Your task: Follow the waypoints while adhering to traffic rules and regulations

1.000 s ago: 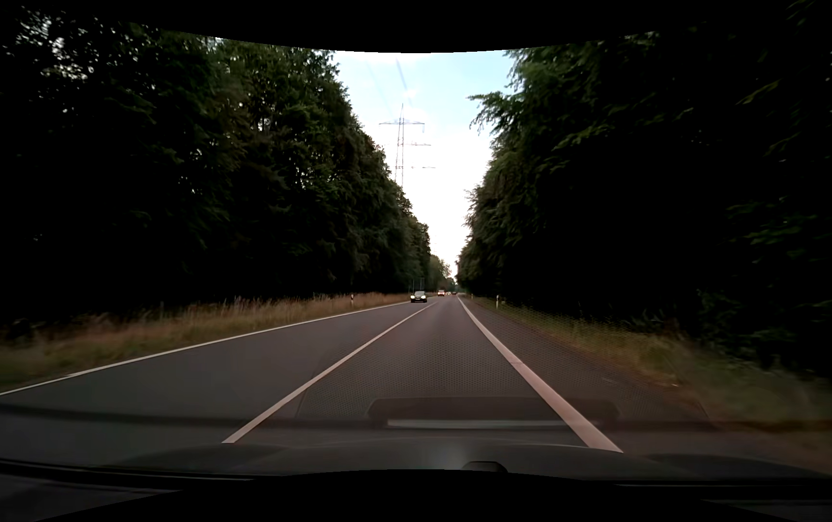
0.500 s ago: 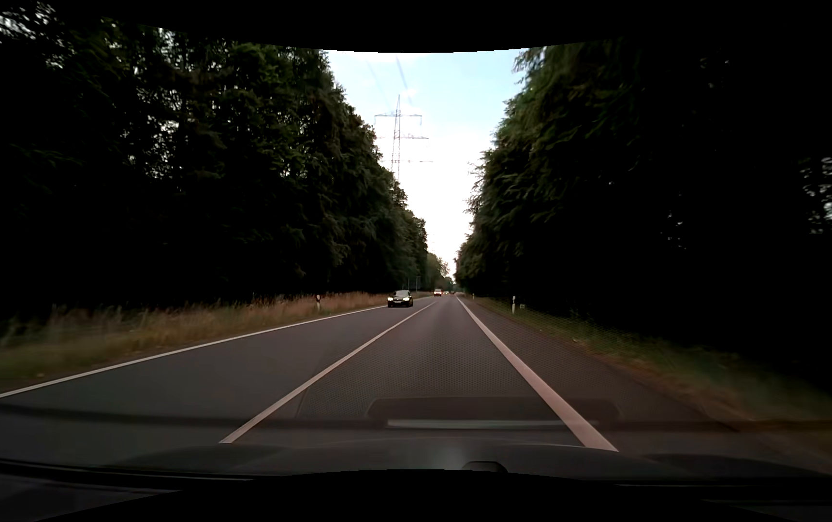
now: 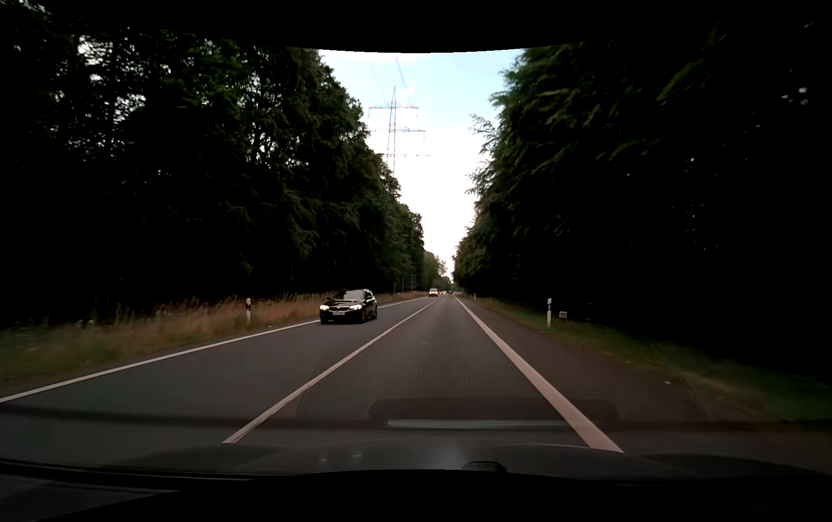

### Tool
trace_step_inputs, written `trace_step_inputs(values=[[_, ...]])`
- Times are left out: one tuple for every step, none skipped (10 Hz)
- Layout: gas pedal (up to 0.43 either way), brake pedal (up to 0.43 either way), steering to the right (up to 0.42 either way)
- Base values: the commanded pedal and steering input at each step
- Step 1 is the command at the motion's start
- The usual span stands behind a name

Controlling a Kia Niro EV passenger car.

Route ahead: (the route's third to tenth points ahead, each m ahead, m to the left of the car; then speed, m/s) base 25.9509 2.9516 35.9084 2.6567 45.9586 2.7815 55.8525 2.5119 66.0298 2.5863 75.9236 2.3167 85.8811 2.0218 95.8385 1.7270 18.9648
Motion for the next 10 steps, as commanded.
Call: trace_step_inputs(values=[[0.118, 0.000, 0.003], [0.118, 0.000, 0.003], [0.118, 0.000, 0.003], [0.118, 0.000, 0.003], [0.118, 0.000, 0.003], [0.118, 0.000, 0.003], [0.118, 0.000, 0.003], [0.118, 0.000, 0.003], [0.110, 0.000, 0.003], [0.110, 0.000, 0.002]])
